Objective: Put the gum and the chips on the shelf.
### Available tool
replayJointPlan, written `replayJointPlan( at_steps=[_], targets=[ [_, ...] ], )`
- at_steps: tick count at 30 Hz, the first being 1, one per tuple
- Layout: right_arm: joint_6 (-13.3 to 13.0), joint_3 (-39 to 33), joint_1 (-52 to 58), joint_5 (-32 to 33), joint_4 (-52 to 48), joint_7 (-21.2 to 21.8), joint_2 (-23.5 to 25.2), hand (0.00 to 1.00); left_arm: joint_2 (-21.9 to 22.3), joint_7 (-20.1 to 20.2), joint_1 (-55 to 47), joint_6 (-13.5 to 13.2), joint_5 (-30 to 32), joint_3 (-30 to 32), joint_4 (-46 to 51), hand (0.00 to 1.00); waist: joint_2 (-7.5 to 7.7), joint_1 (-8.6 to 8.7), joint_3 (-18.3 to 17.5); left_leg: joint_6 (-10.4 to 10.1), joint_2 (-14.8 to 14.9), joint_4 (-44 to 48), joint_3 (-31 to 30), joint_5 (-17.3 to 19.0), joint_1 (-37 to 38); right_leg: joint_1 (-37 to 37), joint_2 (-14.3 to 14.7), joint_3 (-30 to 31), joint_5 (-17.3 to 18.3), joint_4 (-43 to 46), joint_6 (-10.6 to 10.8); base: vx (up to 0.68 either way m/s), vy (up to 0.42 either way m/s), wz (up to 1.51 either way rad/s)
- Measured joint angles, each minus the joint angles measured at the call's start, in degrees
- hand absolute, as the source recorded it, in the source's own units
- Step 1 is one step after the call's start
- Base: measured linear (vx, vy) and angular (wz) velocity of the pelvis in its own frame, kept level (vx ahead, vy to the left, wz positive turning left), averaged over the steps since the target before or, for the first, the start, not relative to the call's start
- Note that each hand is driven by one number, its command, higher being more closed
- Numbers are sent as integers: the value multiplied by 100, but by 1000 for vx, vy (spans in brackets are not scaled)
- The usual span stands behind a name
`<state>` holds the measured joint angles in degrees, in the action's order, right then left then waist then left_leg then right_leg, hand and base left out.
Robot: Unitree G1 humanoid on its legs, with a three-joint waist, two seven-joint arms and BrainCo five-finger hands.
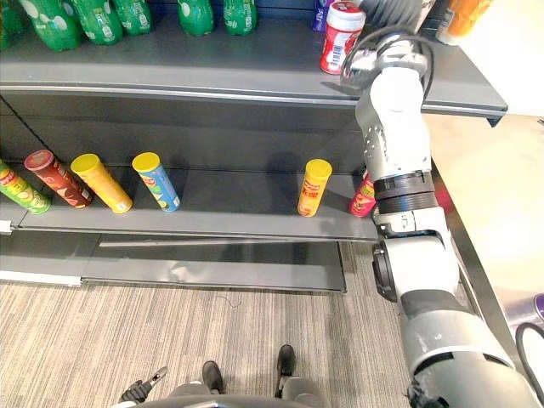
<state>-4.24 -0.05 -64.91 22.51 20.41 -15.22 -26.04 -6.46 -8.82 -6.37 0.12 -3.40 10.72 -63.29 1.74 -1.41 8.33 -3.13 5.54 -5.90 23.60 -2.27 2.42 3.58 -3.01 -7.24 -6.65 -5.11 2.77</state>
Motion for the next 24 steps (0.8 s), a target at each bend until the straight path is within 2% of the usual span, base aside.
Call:
replayJointPlan(
  at_steps=[1,4,7,11,13,16,19,24],
  targets=[
    [-29,-35,13,1,-145,-38,2,0,0,-3,-1,0,1,2,0,0,0,2,0,-1,-1,0,3,1,3,-1,0,3,0,0,0,0,0,0],
    [-391,-275,735,7,-1405,-61,128,0,1,-20,-8,4,1,3,-2,0,19,-2,-3,-16,3,0,3,12,62,-66,4,9,0,7,0,1,1,-1],
    [-627,-356,1933,76,-2354,14,719,0,-17,-62,-21,11,13,8,-6,0,60,20,-23,-29,1,-1,82,27,103,-69,5,77,5,13,5,-8,3,-11],
    [-646,-39,3516,344,-2828,242,1485,0,-7,-163,-73,19,14,44,-8,0,64,115,-24,-56,-6,-2,119,46,140,-75,1,125,38,20,24,-20,-5,-7],
    [-646,223,4188,484,-3045,406,1697,0,-5,-192,-82,37,15,54,-14,0,66,134,-25,-84,0,-4,155,65,177,-79,8,159,46,45,12,-16,-9,-9],
    [-715,534,4809,502,-3203,595,1833,0,-5,-214,-100,46,45,82,-15,0,86,151,-40,-87,0,-4,197,66,193,-56,7,188,70,98,-22,-17,-7,-6],
    [-739,1067,5532,502,-3198,817,1961,0,-31,-219,-168,44,205,92,-14,0,166,154,-141,-88,-6,-5,251,67,171,21,8,259,77,145,-32,-12,-6,-10],
    [-715,1976,6943,500,-3052,1389,2037,0,-59,-228,-255,38,239,220,-73,0,277,262,-228,-81,-37,-5,276,84,174,60,-17,305,103,218,-25,-2,1,-1]
  ],
)
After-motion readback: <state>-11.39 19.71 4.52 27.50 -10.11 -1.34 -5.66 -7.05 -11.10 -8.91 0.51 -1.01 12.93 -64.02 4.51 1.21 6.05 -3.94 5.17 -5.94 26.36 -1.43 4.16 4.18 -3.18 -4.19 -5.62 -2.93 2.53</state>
